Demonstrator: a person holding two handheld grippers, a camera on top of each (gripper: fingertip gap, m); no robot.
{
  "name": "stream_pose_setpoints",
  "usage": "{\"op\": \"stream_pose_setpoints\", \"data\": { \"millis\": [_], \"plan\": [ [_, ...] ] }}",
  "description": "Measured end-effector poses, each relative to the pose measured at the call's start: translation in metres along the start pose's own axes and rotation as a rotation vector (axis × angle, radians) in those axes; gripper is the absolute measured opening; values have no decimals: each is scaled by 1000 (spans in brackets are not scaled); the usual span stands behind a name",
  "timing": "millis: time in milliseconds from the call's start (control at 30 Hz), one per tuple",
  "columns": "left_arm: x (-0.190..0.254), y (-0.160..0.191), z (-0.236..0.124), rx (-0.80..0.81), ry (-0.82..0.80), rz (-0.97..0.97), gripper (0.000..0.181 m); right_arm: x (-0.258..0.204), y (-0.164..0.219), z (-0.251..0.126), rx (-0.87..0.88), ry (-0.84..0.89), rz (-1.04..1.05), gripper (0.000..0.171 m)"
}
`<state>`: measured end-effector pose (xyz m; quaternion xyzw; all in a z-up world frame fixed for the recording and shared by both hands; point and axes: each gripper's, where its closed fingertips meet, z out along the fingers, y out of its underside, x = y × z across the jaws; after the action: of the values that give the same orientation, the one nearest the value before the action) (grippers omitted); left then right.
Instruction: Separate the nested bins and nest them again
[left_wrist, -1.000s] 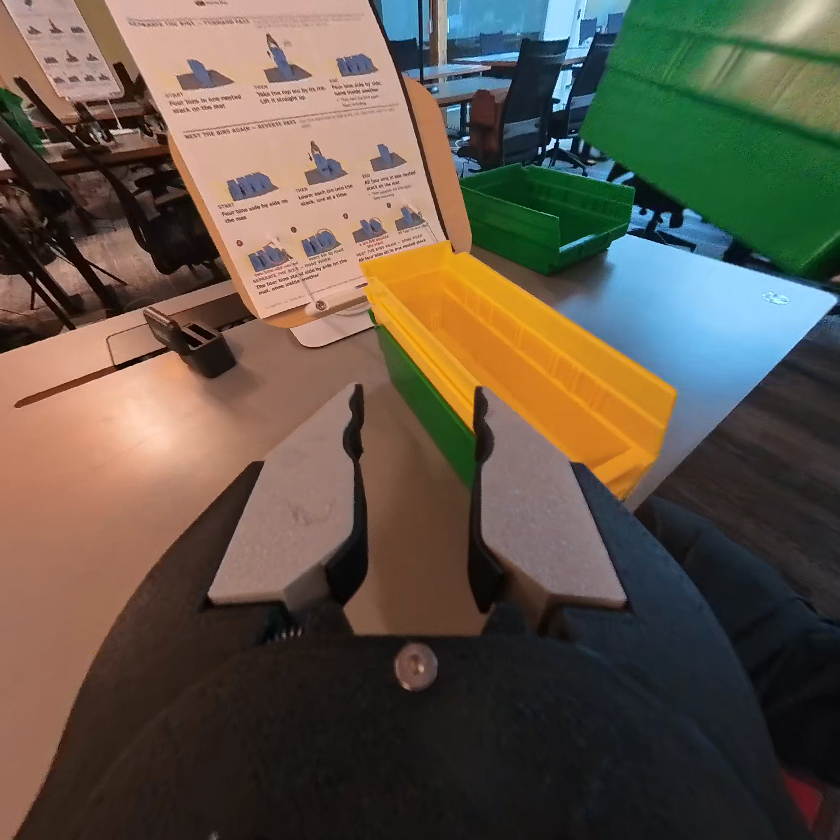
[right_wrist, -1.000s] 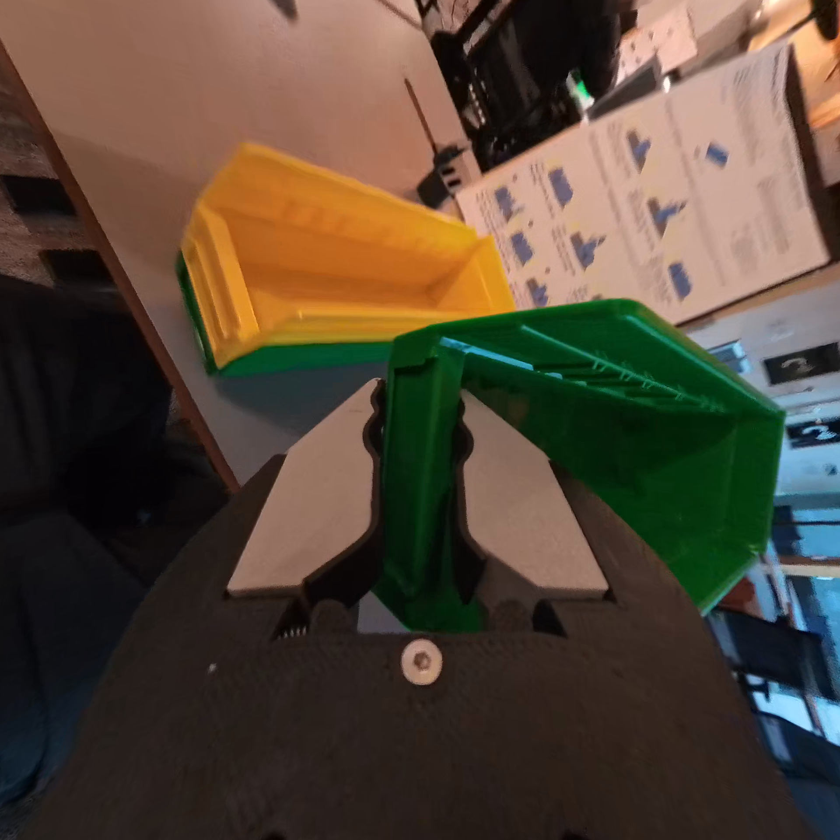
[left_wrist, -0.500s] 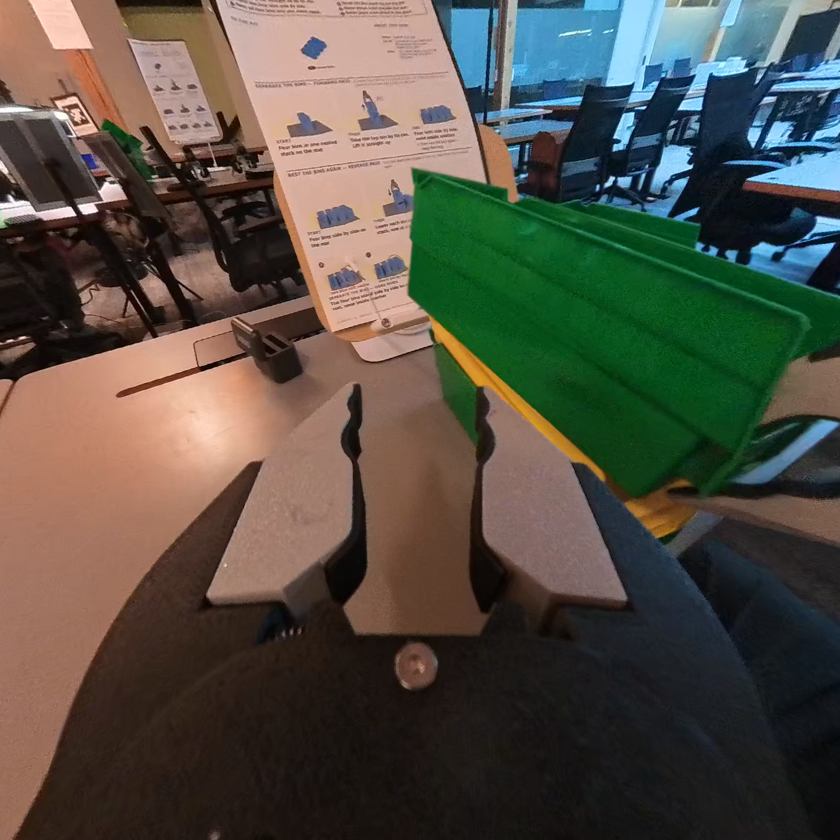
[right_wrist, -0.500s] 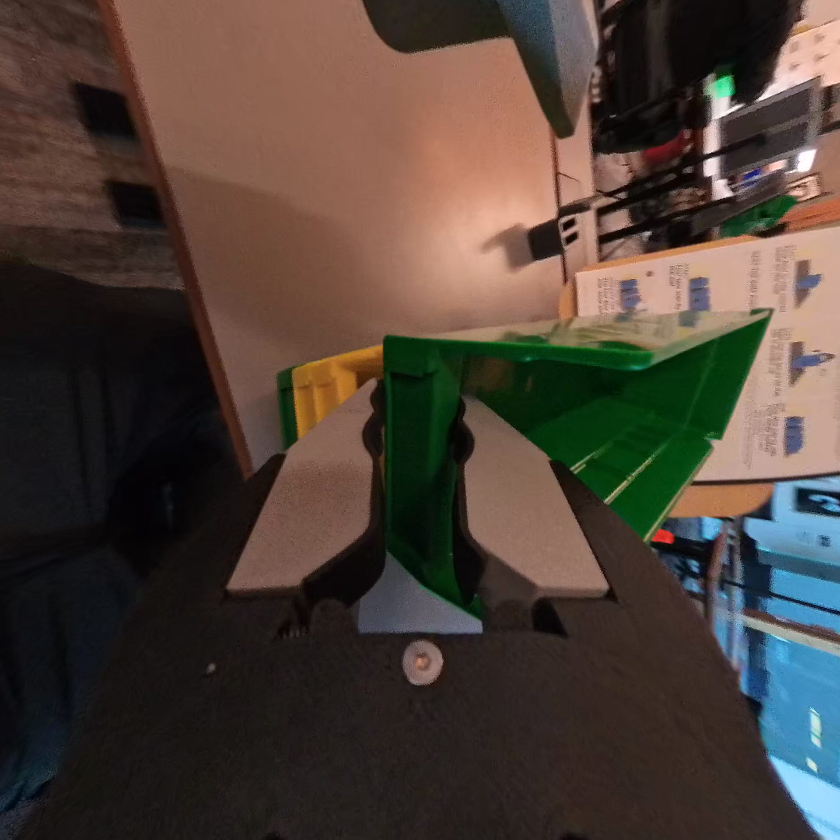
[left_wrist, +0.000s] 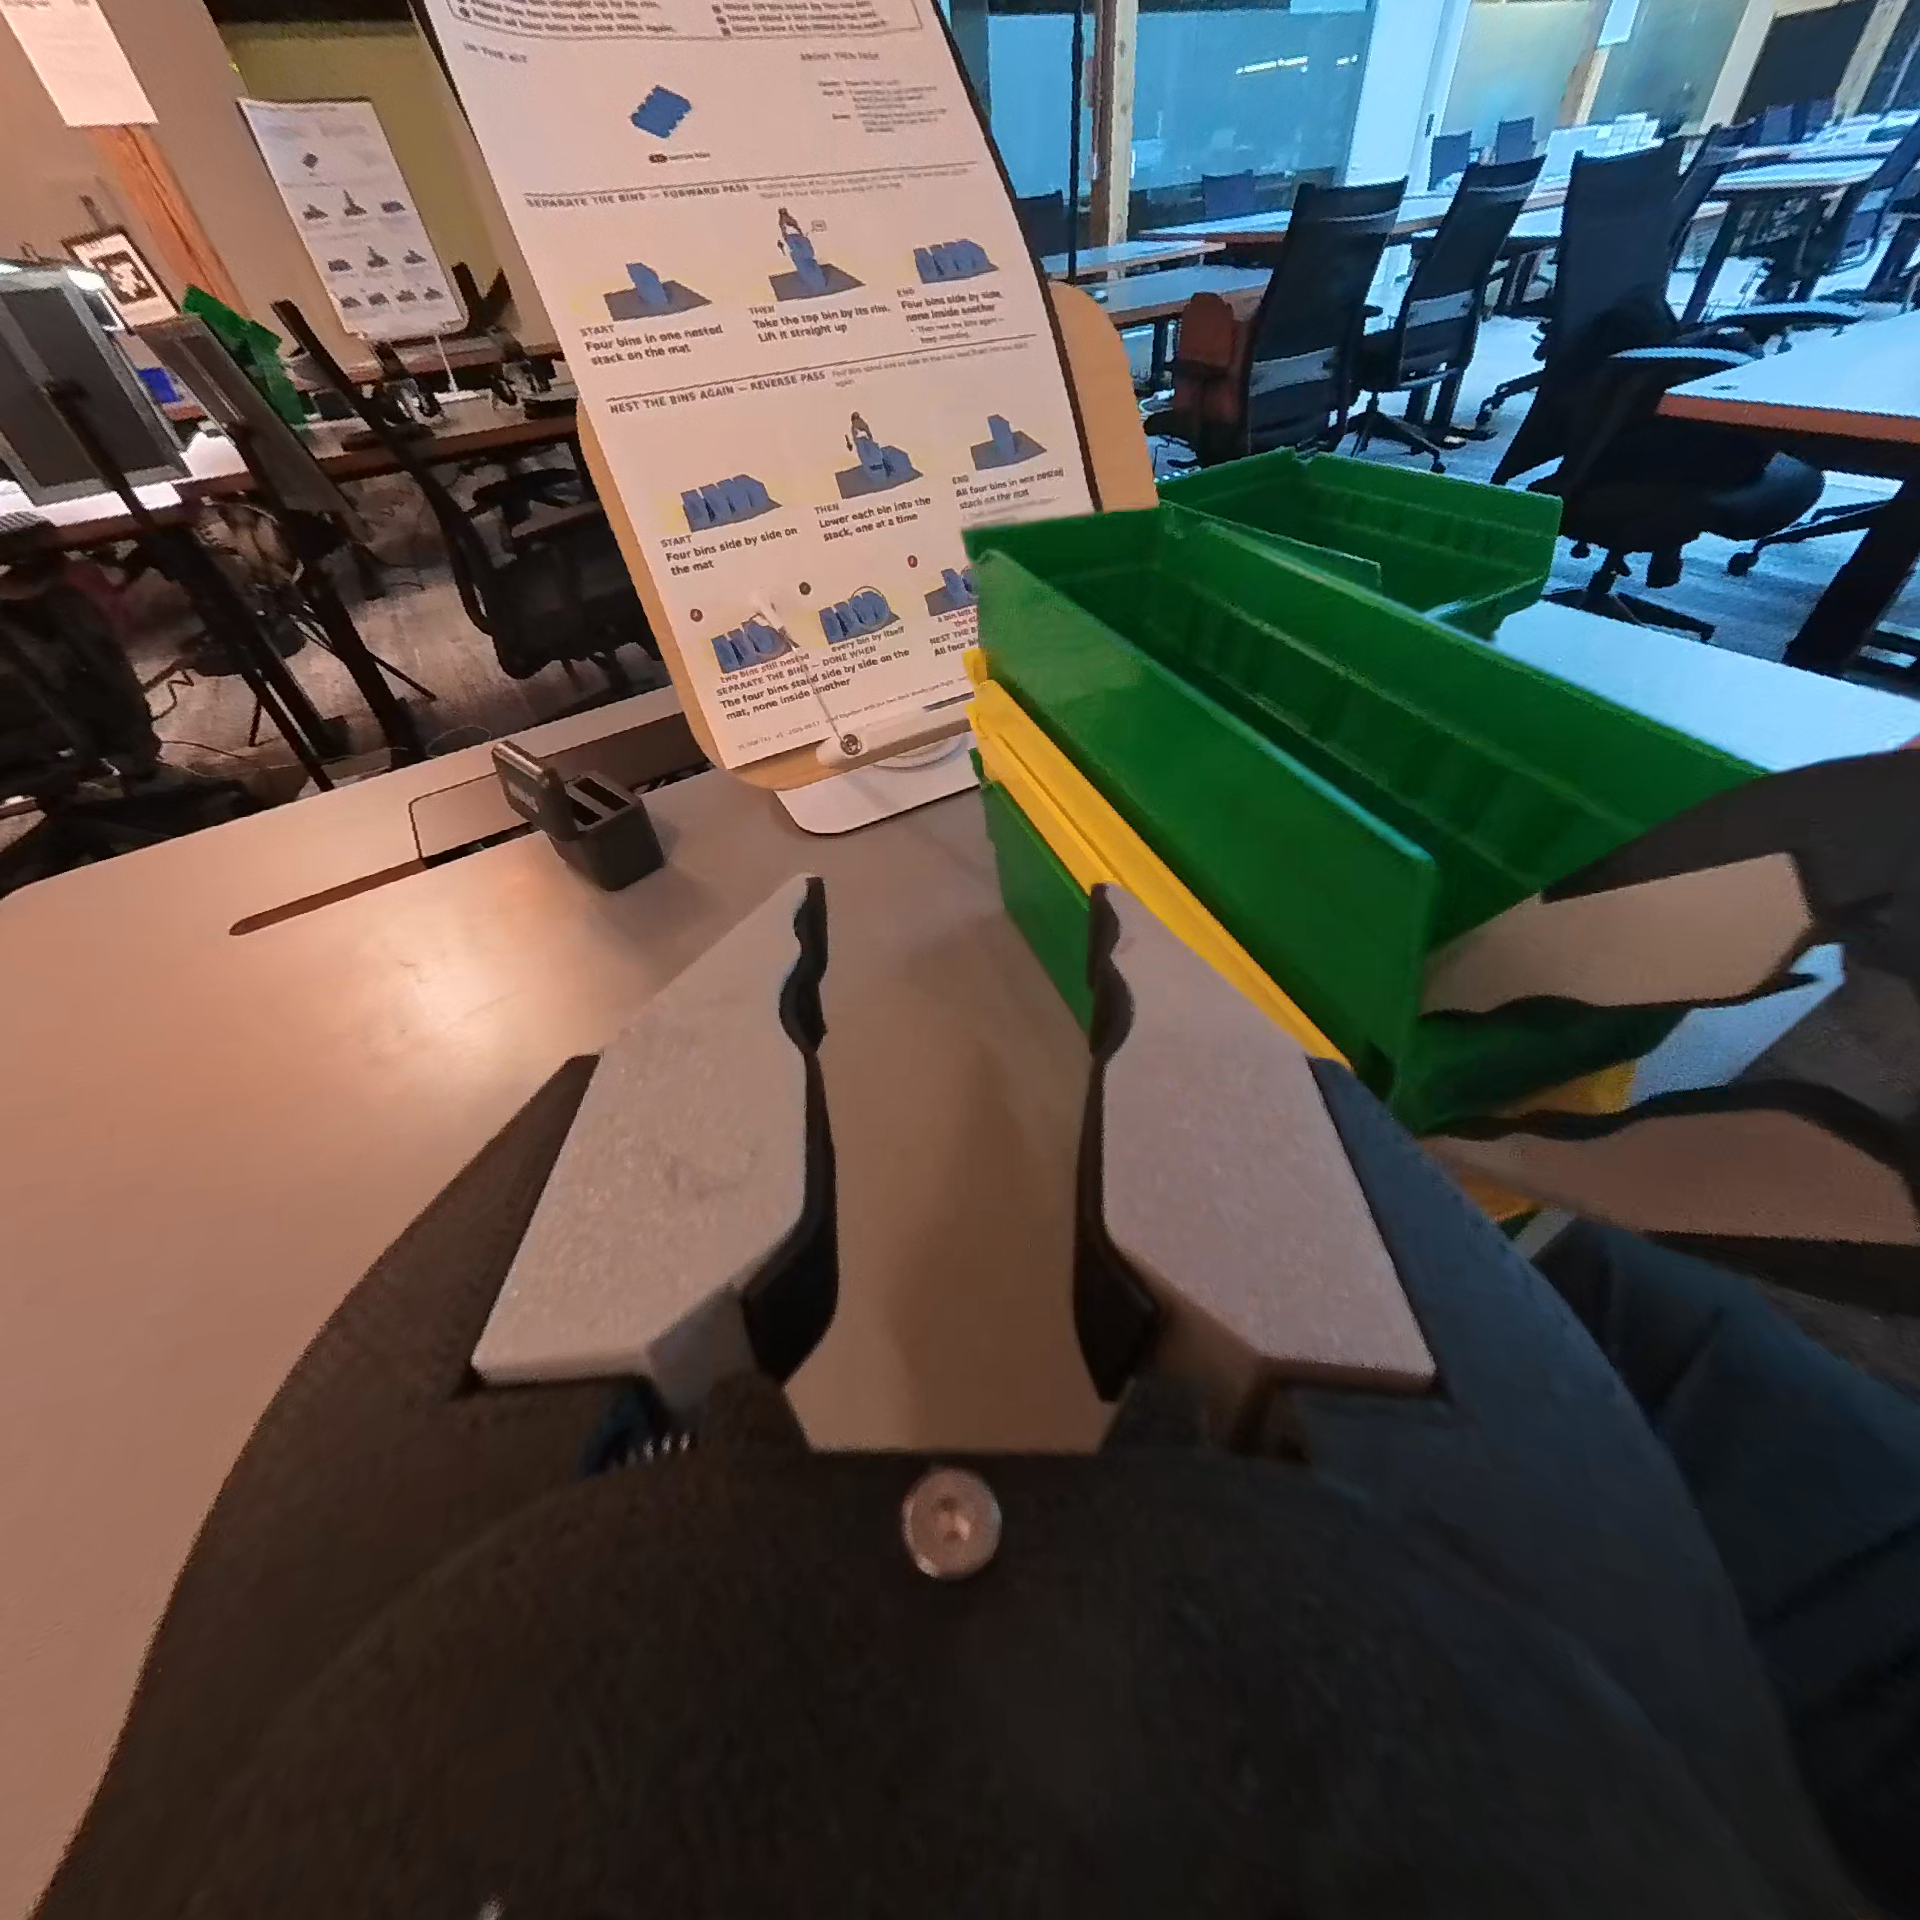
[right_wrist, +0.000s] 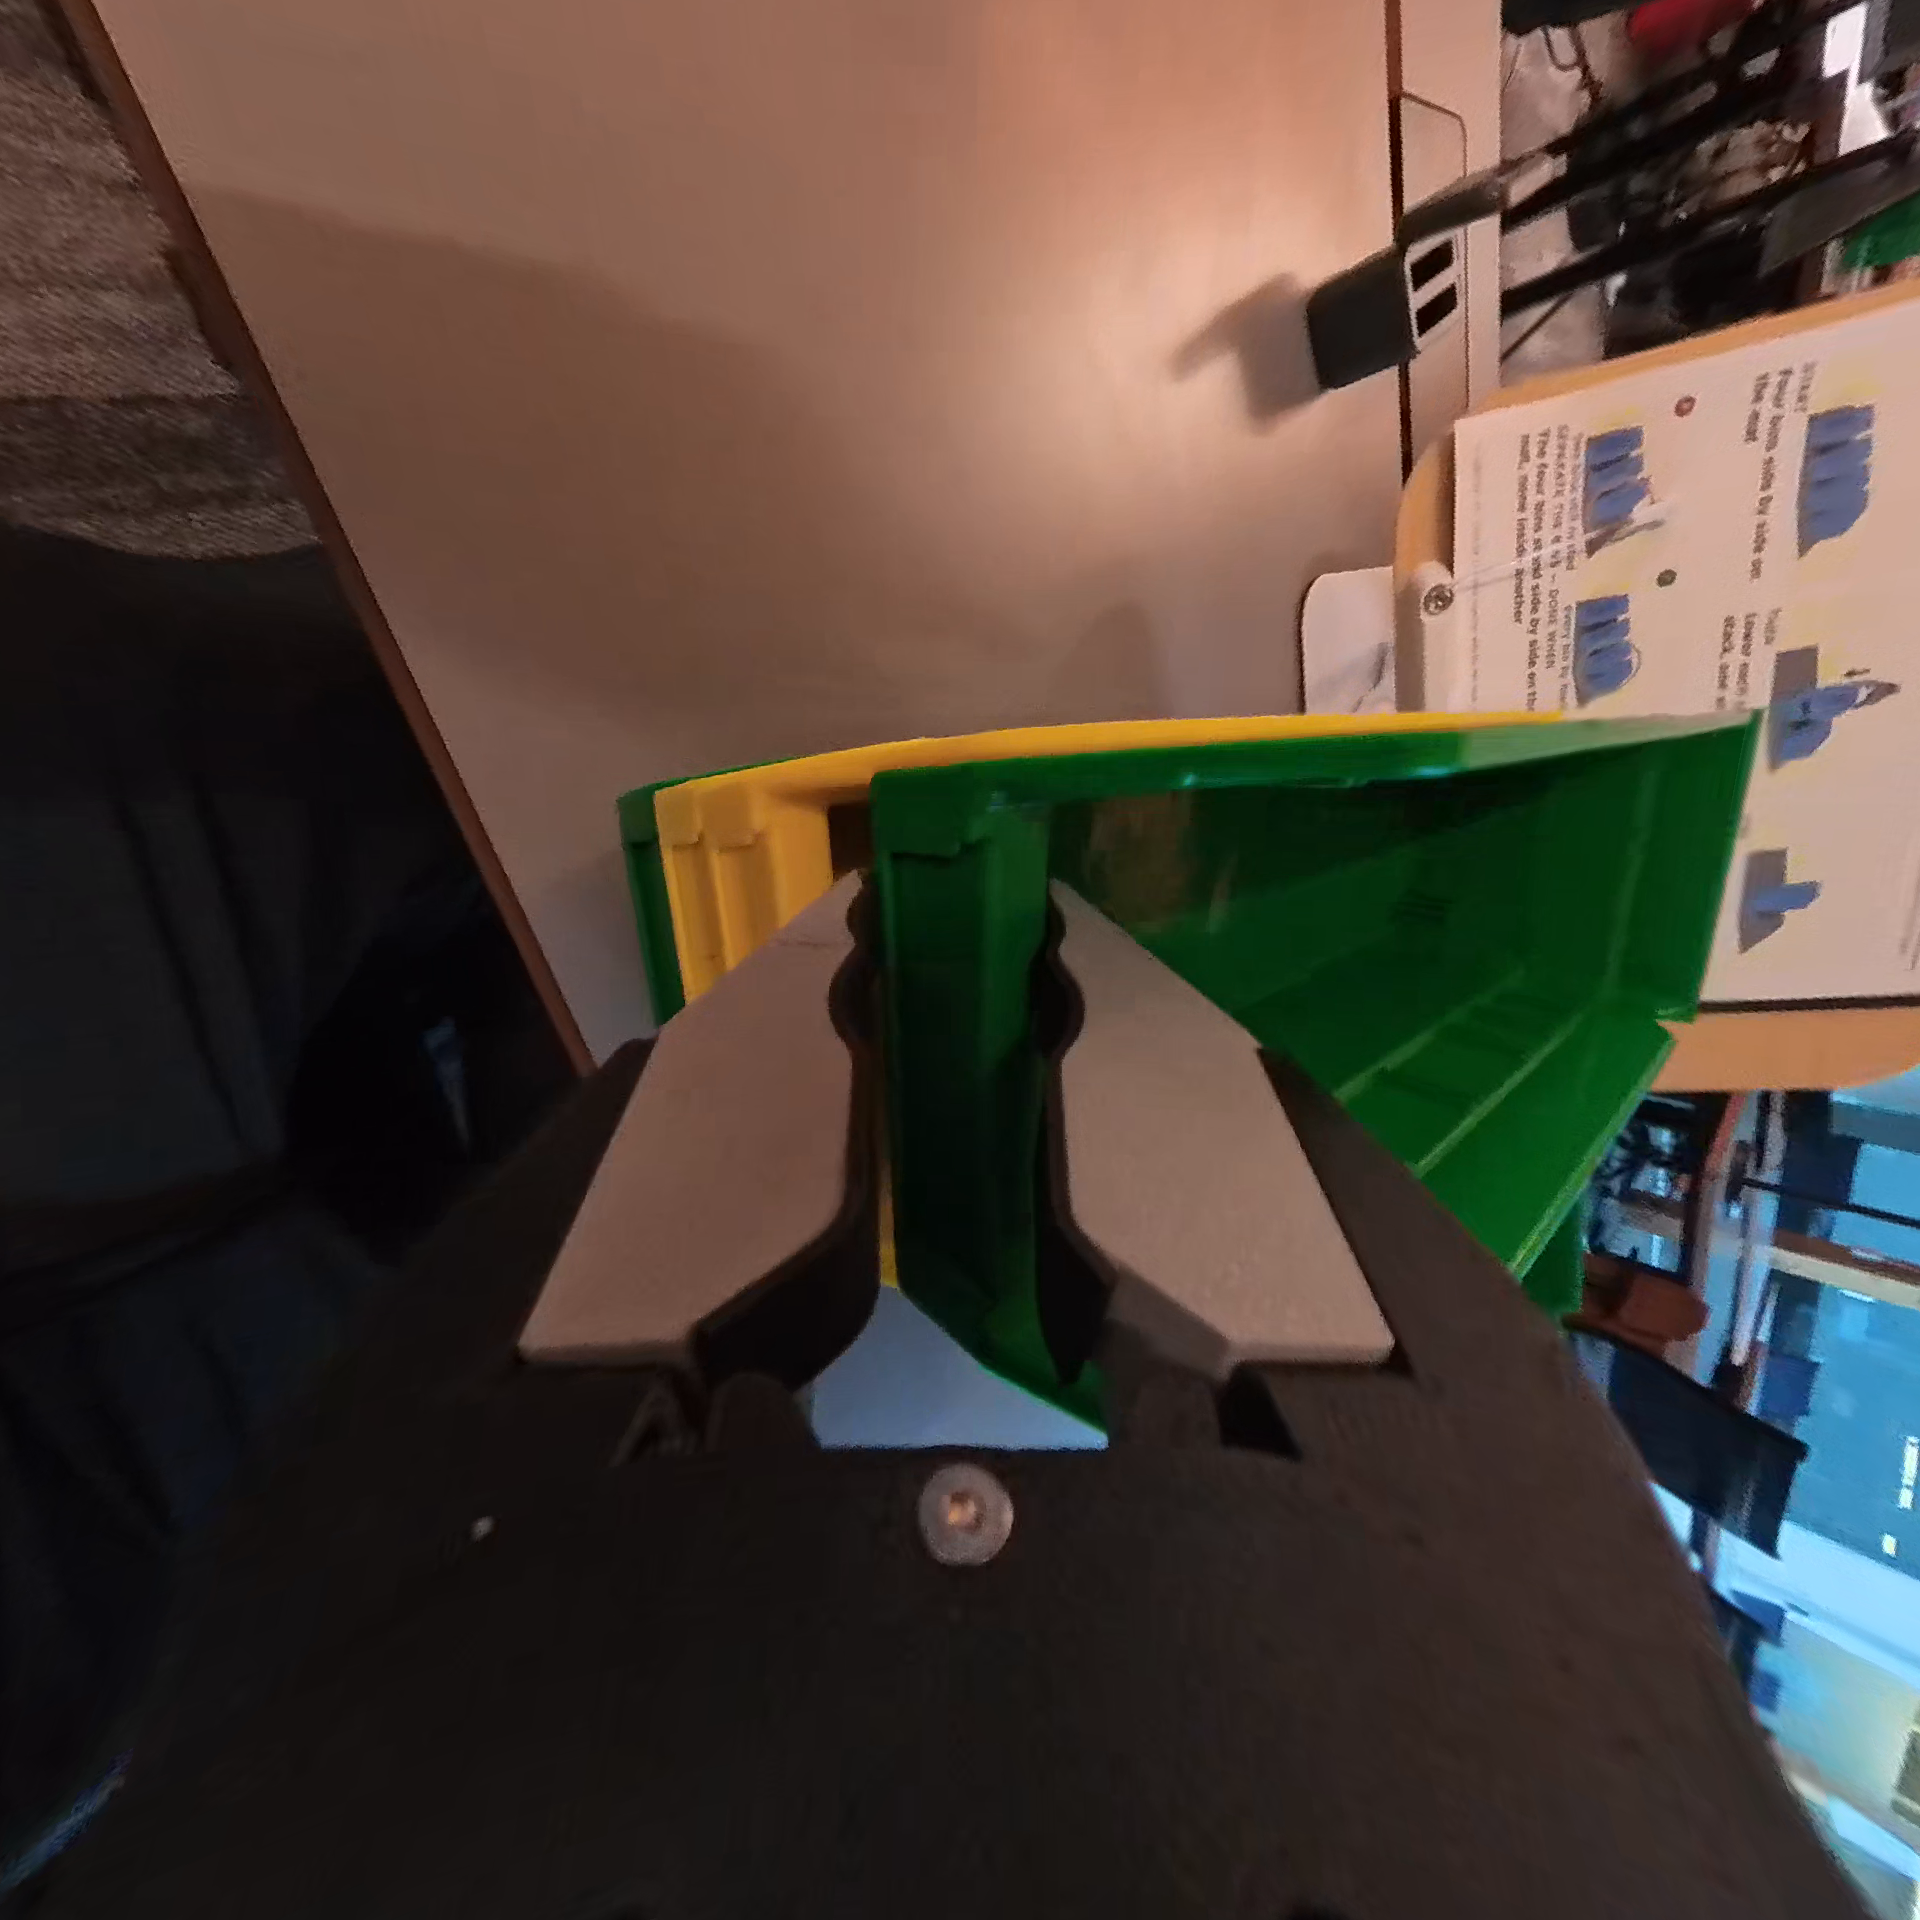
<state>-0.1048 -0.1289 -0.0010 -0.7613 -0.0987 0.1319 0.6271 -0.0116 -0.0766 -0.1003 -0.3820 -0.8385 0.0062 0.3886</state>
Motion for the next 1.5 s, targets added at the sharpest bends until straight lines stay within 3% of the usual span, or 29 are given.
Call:
{"op": "stream_pose_setpoints", "data": {
  "millis": [100, 200, 367, 467, 567, 667, 800, 933, 1067, 1233, 1400, 1500],
  "plan": [
    [3, -1, -1, 4, 14, -6, 48, -9, 0, 6, 8, -106, 50, 29],
    [4, -1, -2, 2, 14, 6, 48, -11, 0, 0, 34, -241, 213, 51],
    [1, -2, -2, 11, 26, -18, 48, 22, -9, -36, 190, -159, 320, 23],
    [2, -1, -1, 6, 27, -17, 48, 20, -9, -38, 215, -158, 322, 0],
    [6, -1, -2, 2, 27, -3, 48, -4, 17, -12, 16, -209, 248, 0],
    [9, -2, -2, 3, 29, 7, 48, 8, 13, -16, 50, -113, 220, 0],
    [10, 0, 0, -4, 32, 9, 48, 6, 3, -29, 148, -133, 243, 0],
    [14, 4, 4, -24, 39, 25, 48, 8, 41, -11, 3, -100, 222, 0],
    [14, 0, 0, -10, 30, 56, 42, 16, 71, -13, 10, -180, 375, 0],
    [8, 2, 0, -17, 19, 26, 50, 33, 110, -30, 61, -181, 563, 25],
    [12, 7, 6, -44, 22, 26, 54, 39, 116, -54, 262, -194, 738, 56],
    [20, 9, 8, -57, 28, 57, 54, 43, 123, -64, 329, -169, 776, 63]
  ]
}}
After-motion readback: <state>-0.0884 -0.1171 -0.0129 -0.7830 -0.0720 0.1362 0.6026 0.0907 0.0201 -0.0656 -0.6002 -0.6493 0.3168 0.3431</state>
